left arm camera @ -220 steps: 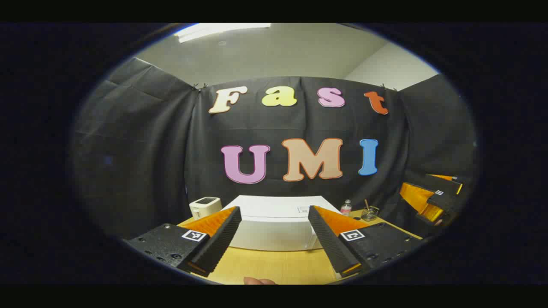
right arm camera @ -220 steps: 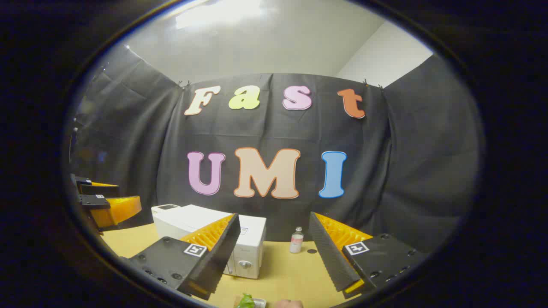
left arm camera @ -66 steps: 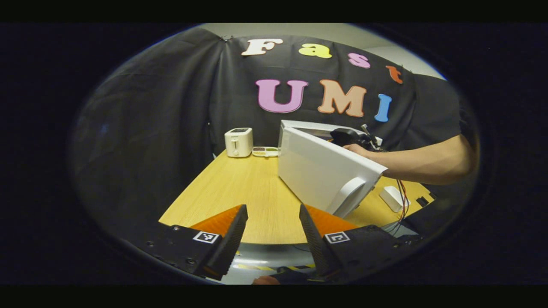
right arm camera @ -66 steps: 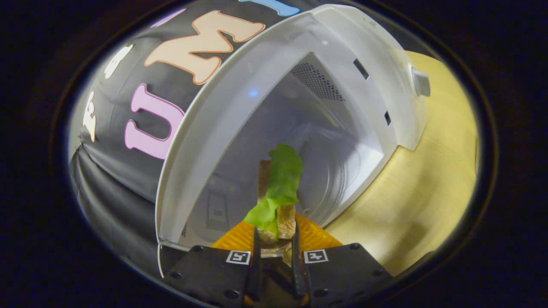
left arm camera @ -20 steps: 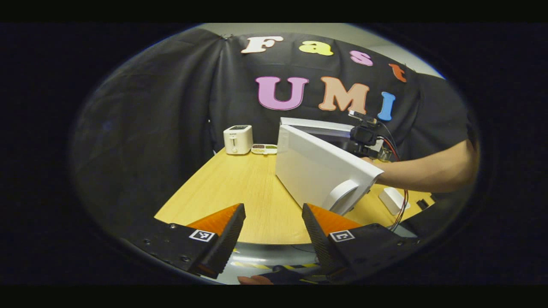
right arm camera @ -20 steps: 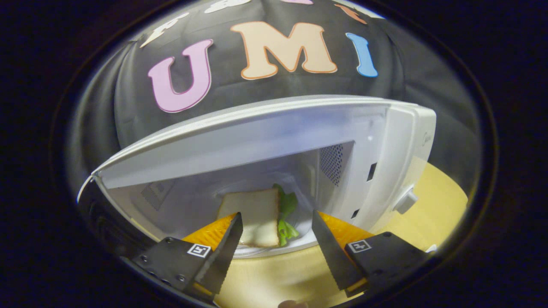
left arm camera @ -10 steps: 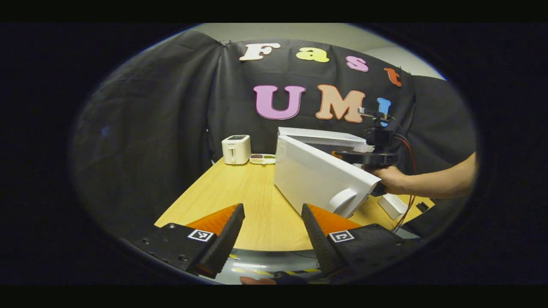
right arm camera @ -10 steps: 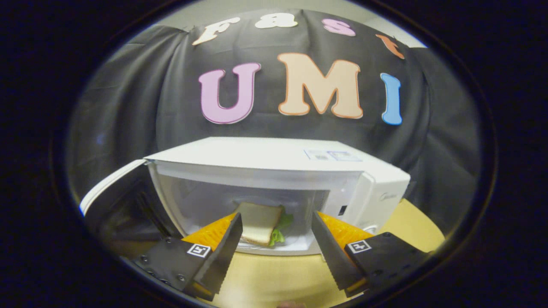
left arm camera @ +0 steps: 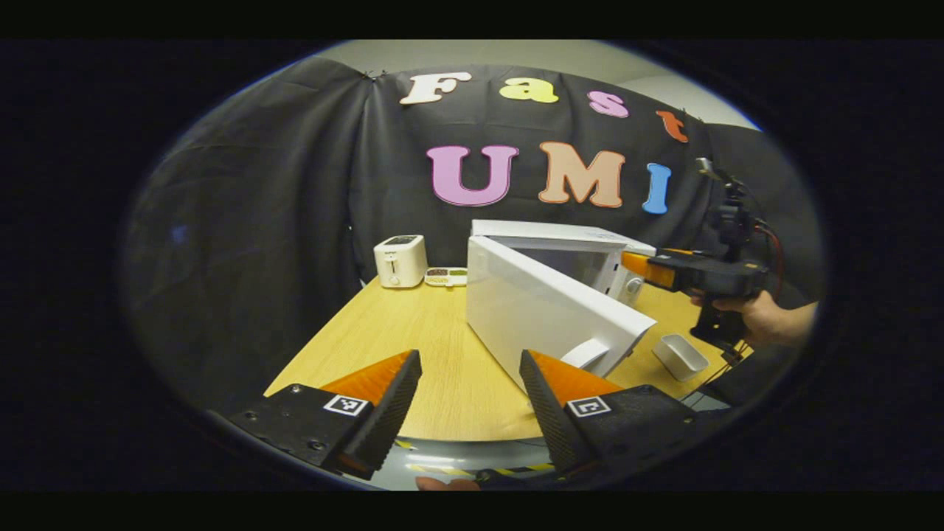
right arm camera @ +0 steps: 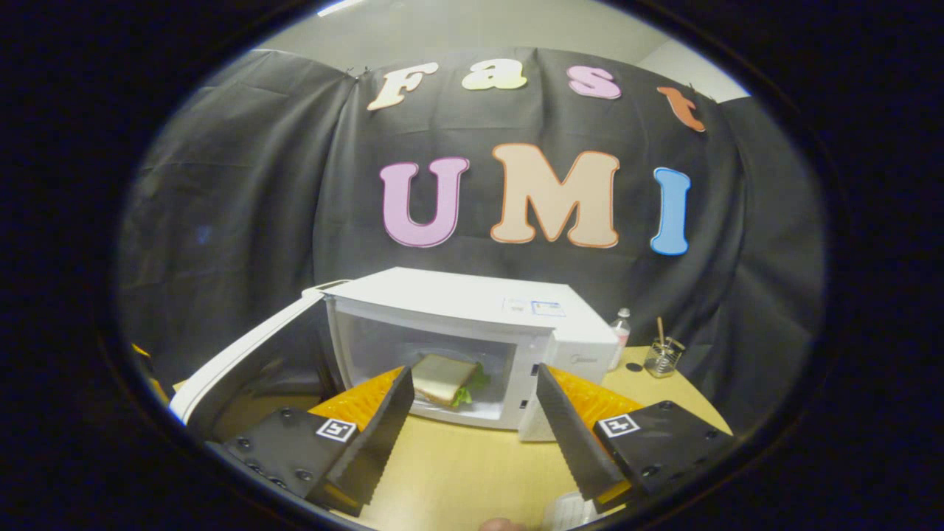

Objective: Open the microwave oven with the left hand, put the food in, and close the microwave oven.

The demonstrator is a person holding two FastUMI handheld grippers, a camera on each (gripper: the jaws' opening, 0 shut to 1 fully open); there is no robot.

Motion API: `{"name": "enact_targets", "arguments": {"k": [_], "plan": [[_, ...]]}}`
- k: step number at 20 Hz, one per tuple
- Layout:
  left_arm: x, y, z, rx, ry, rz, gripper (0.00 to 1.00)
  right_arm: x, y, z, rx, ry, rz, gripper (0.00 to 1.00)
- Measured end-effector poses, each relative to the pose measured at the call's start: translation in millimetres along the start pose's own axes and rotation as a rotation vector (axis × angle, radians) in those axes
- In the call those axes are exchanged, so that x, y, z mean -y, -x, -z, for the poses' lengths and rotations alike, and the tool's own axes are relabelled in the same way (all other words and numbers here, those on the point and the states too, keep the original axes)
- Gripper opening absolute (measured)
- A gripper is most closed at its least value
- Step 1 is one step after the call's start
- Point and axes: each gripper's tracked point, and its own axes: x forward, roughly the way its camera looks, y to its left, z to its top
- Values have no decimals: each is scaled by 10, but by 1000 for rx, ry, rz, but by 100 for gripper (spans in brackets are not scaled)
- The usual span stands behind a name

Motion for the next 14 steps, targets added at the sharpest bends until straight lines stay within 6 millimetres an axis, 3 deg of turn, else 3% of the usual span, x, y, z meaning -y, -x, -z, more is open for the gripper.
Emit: {"name": "enact_targets", "arguments": {"k": [2, 4, 10, 11, 12, 13, 14], "plan": [[20, -9, -59, 14, -7, -12, 83, 195, 204, -75, 9, 2, 14, 100], [47, -40, -80, 21, -21, -22, 83, 314, 329, -139, 24, -11, 15, 96], [218, -86, 47, -27, -52, -1, 83, 611, 323, -247, 53, -11, 20, 96], [331, -105, 154, -67, -41, 49, 82, 655, 313, -268, 56, -20, 29, 96], [324, -115, 265, -116, -52, 32, 79, 687, 304, -300, 61, -31, 34, 96], [140, -154, 258, -120, -82, -55, 41, 712, 296, -337, 67, -39, 41, 96], [154, -96, 184, -82, -126, -62, 4, 737, 295, -367, 75, -39, 45, 96]]}}
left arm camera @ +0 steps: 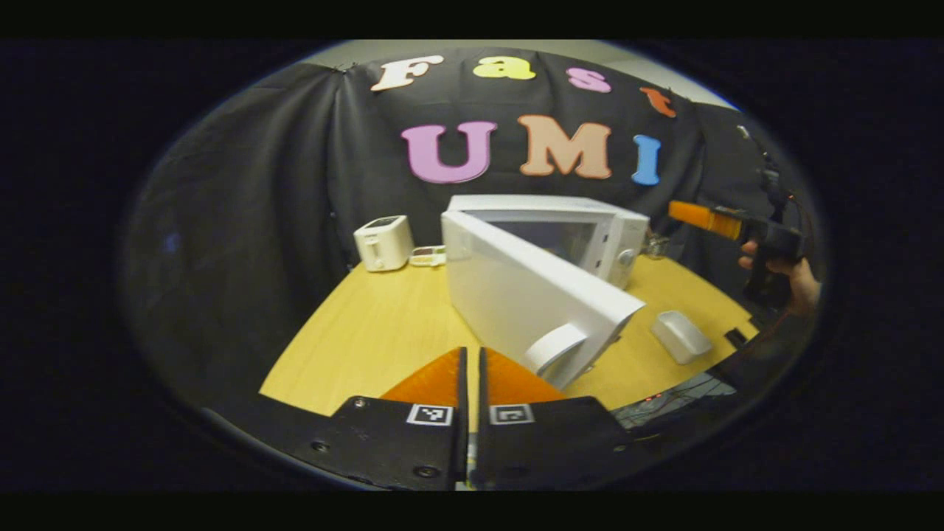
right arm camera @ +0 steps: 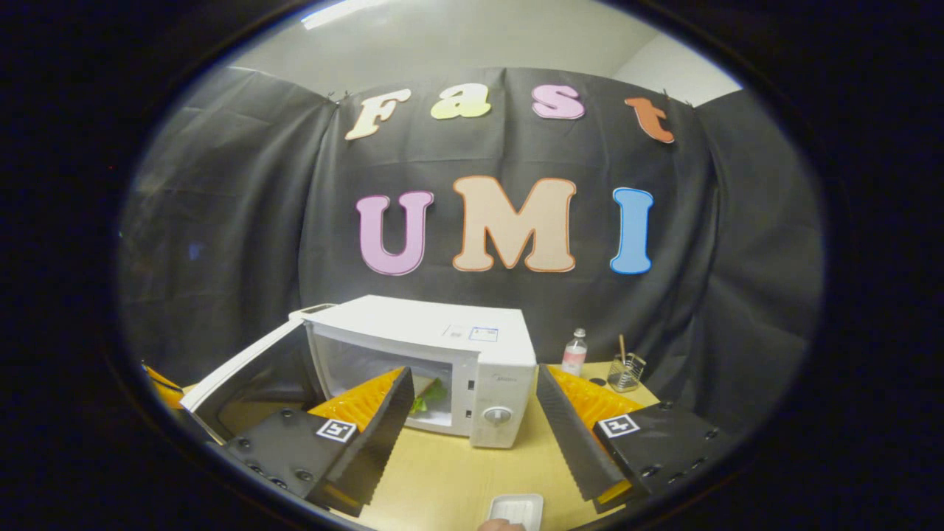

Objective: Open the microwave oven with the left hand, put the food in, and close the microwave oven.

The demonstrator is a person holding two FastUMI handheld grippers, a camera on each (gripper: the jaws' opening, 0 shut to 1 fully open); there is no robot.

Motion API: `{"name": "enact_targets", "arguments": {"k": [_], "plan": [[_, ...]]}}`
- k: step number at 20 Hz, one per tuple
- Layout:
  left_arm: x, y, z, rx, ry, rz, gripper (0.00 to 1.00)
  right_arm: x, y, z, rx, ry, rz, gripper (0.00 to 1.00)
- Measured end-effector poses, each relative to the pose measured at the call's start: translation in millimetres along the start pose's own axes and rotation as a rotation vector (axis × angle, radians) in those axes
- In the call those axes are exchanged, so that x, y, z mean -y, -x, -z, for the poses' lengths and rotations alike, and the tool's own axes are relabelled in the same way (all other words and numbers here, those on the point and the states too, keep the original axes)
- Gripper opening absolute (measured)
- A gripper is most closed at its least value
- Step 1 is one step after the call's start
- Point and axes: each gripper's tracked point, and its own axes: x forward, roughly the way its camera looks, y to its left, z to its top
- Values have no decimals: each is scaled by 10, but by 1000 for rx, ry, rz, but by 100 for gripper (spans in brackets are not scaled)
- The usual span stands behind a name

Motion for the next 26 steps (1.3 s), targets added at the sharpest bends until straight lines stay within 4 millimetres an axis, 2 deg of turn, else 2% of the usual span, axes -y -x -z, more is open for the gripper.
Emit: {"name": "enact_targets", "arguments": {"k": [1, 4, 8, 11, 12, 13, 15, 16, 20, 26], "plan": [[90, -12, -14, 8, -35, 25, 0, 15, -7, -44, 9, 6, 4, 96], [184, -120, 136, -20, -66, 46, 0, 34, 20, -101, 23, 16, 0, 96], [322, -191, 109, -22, -69, 64, 1, 165, 64, -110, 18, 11, 20, 96], [347, -263, 102, -24, -76, 58, 1, 278, 87, -173, 30, 15, 32, 96], [361, -263, 107, -26, -79, 56, 0, 314, 101, -165, 32, 18, 35, 100], [378, -276, 111, -30, -77, 58, 1, 360, 101, -155, 28, 21, 41, 96], [446, -308, 128, -35, -69, 65, 1, 436, 105, -111, 13, 22, 47, 100], [488, -323, 138, -38, -70, 69, 1, 477, 111, -108, 12, 18, 50, 96], [690, -407, 101, -40, -96, 94, 1, 600, 118, -187, 37, 22, 57, 96], [993, -587, -22, -33, -145, 138, 1, 752, 165, -165, 32, 31, 50, 96]]}}
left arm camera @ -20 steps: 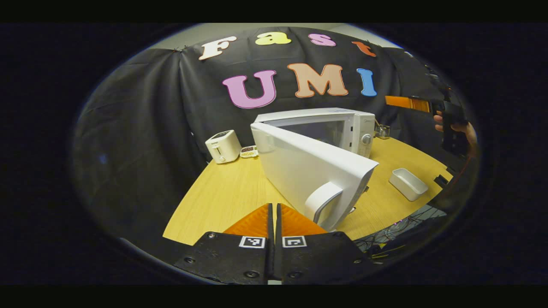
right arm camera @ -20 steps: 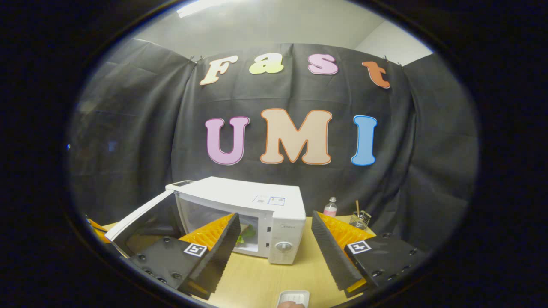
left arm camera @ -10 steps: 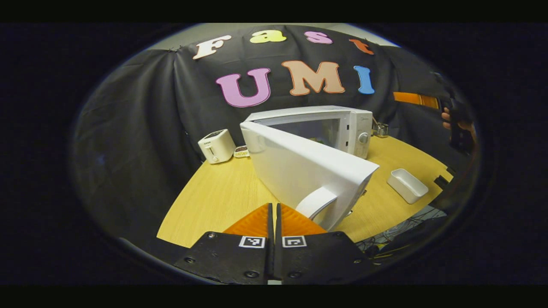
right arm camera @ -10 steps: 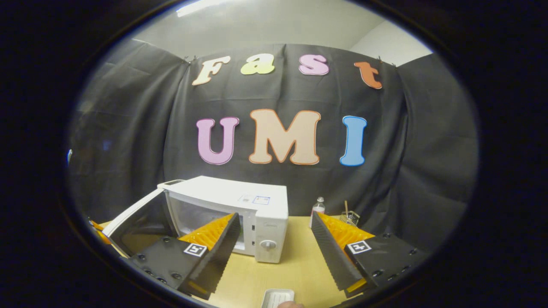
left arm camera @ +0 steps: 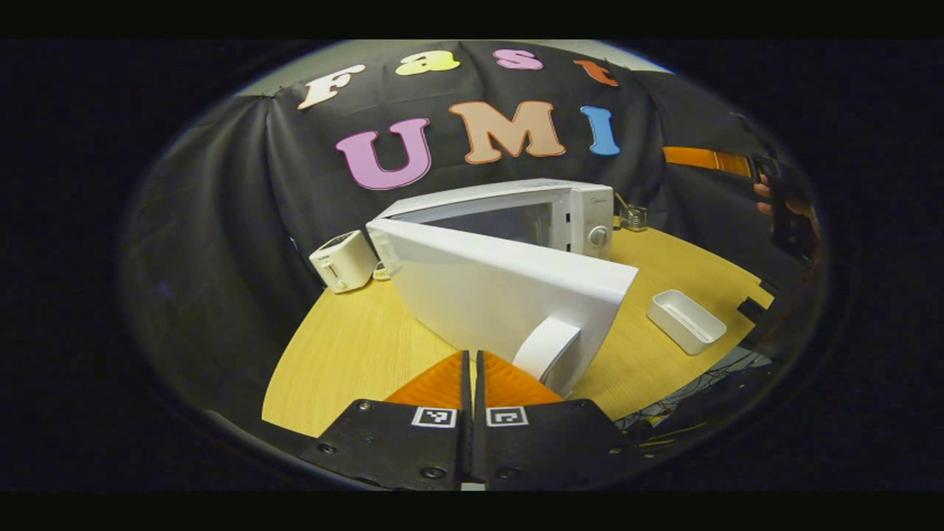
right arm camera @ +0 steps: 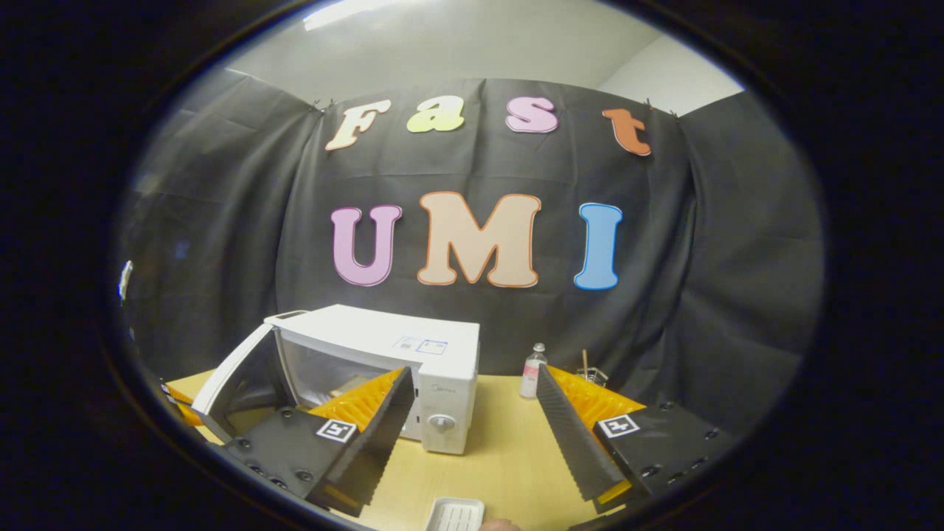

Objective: Open the microwave oven with the left hand, put the food in, and close the microwave oven.

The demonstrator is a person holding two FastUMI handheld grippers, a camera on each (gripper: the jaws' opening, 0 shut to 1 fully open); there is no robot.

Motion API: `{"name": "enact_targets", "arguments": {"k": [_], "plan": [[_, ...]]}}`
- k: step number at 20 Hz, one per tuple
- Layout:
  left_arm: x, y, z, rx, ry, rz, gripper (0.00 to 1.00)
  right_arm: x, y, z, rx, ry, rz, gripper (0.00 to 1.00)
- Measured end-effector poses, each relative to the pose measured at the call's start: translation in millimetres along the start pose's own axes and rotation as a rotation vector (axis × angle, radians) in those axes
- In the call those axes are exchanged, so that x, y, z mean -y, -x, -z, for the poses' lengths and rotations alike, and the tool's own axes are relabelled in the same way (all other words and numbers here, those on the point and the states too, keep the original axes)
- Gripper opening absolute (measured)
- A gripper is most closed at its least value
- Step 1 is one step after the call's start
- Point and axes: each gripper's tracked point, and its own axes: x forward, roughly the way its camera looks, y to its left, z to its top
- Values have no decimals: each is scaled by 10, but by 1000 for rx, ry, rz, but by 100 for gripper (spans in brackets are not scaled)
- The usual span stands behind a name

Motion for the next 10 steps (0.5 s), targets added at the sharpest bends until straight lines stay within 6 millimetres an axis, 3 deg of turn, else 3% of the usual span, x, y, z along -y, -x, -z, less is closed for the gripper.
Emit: {"name": "enact_targets", "arguments": {"k": [1, 10], "plan": [[30, -48, -30, -1, -8, 3, 0, 7, 9, 21, -8, -1, -10, 100], [320, -409, -425, 37, -33, 50, 0, 153, -4, 62, -14, 5, -56, 97]]}}
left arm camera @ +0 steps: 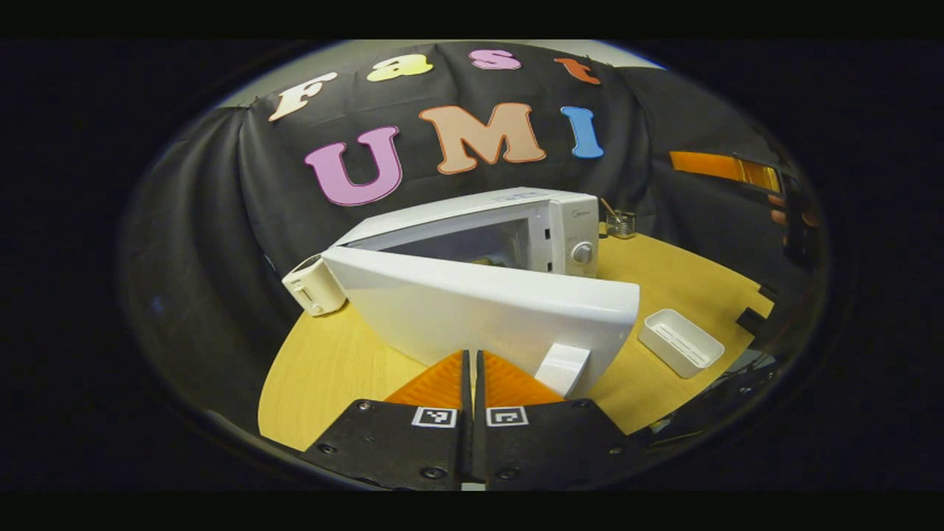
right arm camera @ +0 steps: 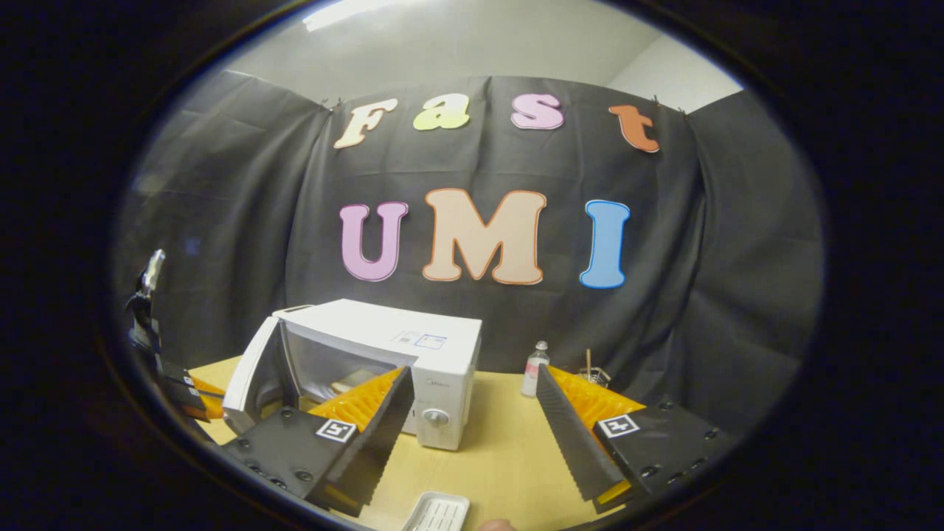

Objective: Open the microwave oven with the left hand, put the food in, and close the microwave oven.

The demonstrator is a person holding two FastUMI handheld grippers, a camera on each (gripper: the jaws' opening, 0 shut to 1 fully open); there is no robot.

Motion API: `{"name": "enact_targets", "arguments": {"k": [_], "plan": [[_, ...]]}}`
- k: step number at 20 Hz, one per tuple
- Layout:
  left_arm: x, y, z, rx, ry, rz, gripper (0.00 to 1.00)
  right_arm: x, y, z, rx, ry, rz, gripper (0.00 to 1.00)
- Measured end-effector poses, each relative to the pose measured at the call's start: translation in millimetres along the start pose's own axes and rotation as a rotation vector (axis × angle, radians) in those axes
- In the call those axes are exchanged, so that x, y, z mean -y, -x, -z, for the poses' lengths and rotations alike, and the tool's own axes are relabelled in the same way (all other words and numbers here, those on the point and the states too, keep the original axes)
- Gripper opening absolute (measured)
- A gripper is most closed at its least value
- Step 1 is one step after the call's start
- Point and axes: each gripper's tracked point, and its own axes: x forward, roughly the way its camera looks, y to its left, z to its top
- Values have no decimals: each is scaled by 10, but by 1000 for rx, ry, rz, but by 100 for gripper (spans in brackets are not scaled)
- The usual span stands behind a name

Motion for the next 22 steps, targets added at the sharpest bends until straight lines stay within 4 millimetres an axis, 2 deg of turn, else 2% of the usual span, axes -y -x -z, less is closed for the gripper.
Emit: {"name": "enact_targets", "arguments": {"k": [7, 13, 22], "plan": [[142, -220, -125, 3, 21, 23, 1, -12, 13, 30, -14, 0, -37, 97], [340, -436, -275, 9, 77, 54, 1, 107, 10, 18, -14, -15, -38, 97], [435, -691, -400, 14, 113, 48, 0, 372, 3, -10, -1, -44, -4, 97]]}}
